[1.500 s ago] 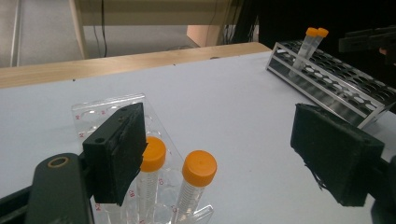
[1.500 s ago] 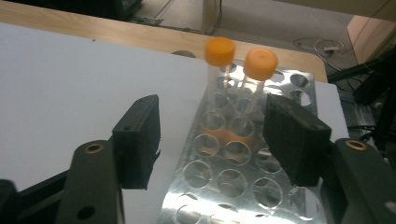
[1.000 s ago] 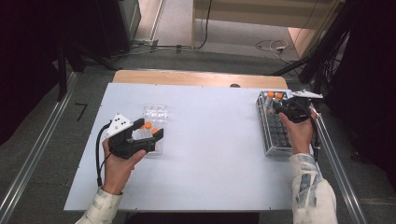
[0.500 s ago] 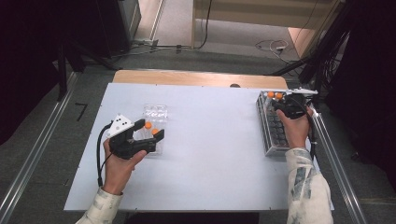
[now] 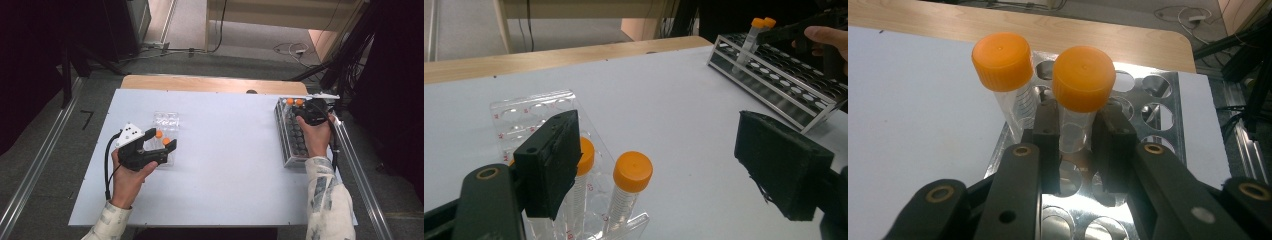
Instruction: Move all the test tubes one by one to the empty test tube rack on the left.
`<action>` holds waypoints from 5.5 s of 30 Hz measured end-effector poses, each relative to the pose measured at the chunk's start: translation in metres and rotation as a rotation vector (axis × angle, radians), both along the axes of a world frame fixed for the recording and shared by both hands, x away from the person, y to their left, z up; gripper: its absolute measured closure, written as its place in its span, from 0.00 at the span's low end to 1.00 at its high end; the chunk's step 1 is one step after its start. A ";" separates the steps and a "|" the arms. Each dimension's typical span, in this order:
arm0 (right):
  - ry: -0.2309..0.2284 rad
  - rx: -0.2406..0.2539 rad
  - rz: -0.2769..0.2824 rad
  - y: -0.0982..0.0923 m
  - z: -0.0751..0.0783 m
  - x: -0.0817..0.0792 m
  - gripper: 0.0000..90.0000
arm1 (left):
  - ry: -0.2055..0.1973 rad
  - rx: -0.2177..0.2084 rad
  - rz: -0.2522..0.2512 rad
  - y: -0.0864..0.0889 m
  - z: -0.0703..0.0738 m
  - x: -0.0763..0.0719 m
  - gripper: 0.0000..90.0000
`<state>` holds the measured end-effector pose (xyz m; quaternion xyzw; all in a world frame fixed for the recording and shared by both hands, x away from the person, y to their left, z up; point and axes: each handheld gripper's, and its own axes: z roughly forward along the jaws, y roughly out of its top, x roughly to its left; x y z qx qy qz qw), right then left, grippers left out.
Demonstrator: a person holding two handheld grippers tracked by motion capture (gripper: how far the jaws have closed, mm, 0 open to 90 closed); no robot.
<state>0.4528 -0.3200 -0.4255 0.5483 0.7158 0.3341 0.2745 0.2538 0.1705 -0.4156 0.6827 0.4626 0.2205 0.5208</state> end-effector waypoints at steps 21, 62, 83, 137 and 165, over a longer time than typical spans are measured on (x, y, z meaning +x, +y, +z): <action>-0.097 0.022 0.018 -0.003 0.026 -0.017 0.80 | 0.002 0.002 -0.004 -0.001 -0.001 0.000 0.20; -0.140 0.080 0.399 0.067 0.044 -0.115 0.80 | 0.006 -0.011 -0.019 -0.006 0.001 -0.003 0.21; -0.087 0.089 0.604 0.133 0.020 -0.135 0.80 | -0.001 -0.005 -0.024 -0.010 0.002 -0.004 0.20; 0.001 0.073 0.890 0.253 -0.009 -0.164 0.80 | -0.005 0.066 -0.203 -0.046 -0.009 -0.012 0.68; 0.012 0.131 0.885 0.249 -0.004 -0.169 0.38 | -0.049 0.005 -0.139 -0.017 0.010 -0.014 0.78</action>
